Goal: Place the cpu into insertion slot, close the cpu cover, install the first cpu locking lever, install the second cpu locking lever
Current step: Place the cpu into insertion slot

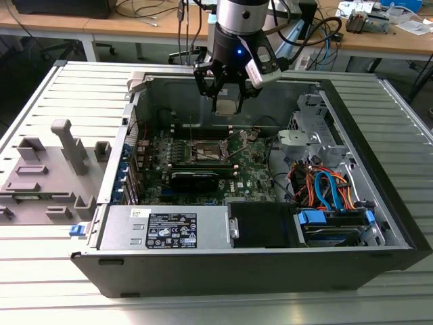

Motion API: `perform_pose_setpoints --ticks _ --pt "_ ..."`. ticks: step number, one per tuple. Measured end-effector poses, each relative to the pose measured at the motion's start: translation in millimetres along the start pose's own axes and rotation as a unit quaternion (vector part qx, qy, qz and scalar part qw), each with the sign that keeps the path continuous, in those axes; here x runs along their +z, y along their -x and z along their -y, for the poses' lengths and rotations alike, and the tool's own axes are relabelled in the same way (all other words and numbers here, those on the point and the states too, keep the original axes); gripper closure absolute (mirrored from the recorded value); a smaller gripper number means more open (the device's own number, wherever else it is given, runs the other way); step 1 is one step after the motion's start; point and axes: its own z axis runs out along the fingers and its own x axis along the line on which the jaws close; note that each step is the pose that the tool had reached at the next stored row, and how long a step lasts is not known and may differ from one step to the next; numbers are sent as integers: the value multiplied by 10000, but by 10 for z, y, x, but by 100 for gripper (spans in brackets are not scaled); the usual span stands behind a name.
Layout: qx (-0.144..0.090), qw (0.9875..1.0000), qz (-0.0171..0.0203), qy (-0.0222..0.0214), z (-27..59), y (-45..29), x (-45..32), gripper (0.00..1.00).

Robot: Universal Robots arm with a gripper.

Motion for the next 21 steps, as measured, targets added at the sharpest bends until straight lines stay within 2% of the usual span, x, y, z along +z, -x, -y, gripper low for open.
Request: perform_pose_setpoints --ticks 21 --pt "0 10000 0 0 23 1 48 45"
